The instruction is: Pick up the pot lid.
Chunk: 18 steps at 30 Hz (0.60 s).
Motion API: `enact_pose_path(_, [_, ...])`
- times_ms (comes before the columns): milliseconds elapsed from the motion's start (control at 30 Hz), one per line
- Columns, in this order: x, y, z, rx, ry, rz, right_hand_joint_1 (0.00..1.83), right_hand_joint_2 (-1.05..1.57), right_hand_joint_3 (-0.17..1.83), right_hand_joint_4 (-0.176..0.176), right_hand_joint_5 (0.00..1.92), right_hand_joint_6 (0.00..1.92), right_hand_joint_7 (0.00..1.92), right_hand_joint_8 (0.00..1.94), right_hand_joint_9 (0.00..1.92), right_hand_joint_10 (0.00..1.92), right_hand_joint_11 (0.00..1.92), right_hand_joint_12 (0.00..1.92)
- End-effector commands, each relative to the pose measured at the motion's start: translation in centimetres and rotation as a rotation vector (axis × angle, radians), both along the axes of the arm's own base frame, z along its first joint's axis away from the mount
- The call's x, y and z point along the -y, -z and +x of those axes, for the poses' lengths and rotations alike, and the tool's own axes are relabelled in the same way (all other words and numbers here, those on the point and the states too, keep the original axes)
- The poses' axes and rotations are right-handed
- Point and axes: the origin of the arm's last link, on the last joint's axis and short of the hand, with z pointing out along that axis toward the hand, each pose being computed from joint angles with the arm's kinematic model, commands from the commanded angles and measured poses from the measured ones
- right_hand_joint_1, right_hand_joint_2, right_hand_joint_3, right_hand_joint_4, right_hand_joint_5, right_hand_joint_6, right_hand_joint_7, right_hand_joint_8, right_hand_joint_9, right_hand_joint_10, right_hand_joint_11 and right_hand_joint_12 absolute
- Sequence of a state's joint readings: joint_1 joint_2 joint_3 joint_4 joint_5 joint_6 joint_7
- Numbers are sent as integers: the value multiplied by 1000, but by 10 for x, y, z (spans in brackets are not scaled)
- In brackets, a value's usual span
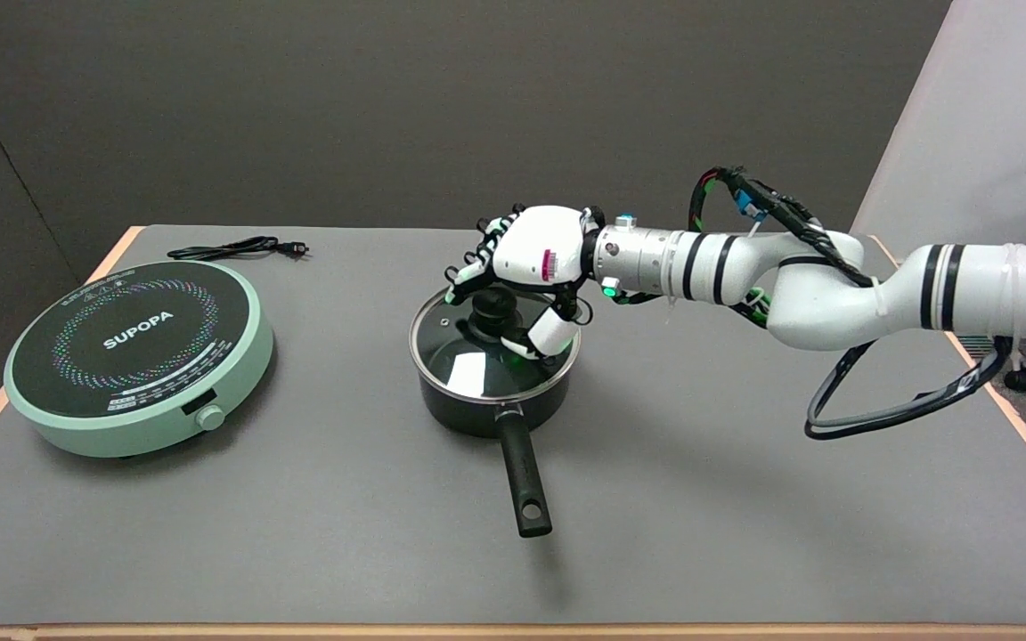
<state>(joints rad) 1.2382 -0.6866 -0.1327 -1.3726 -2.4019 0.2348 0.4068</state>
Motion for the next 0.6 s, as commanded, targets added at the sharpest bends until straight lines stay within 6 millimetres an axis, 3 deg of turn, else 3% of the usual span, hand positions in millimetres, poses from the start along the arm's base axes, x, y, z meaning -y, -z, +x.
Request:
enact_pose_path(33, [6,2,-9,13,29,-16,686,699,985,133,467,346,638,265,645,562,323,491])
enact_pose_path(133, [7,1,-9,13,26,-22,688,701,976,137,478,371,647,275,648,566,323,486])
enact_pose_path(200, [8,1,-8,13,25,-23,773,731,868,142,511,344,676,257,671,537,352,429])
enact_pose_path(300, [8,1,-7,15,22,-23,789,779,816,146,526,492,719,391,679,662,365,403])
enact_pose_path(333, [8,1,-7,16,21,-22,735,761,896,152,507,652,676,648,650,817,350,447])
enact_pose_path(367, [8,1,-7,18,20,-21,805,812,799,146,496,777,648,844,619,977,387,389])
enact_pose_path(433, [8,1,-5,23,16,-18,844,856,791,129,446,969,563,1093,587,1122,402,390])
enact_pose_path(467, [8,2,-5,24,16,-17,803,1081,501,135,470,1380,502,1257,565,1223,399,424])
enact_pose_path(500, [8,2,-5,26,15,-16,892,1293,200,69,479,1681,531,1523,563,1277,380,506])
enact_pose_path(533, [8,2,-4,36,18,-16,1032,1321,167,-10,438,1685,573,1749,561,1312,370,566])
enact_pose_path(600, [9,1,-3,57,26,-25,1015,1348,156,0,422,1721,537,1798,510,1419,390,580])
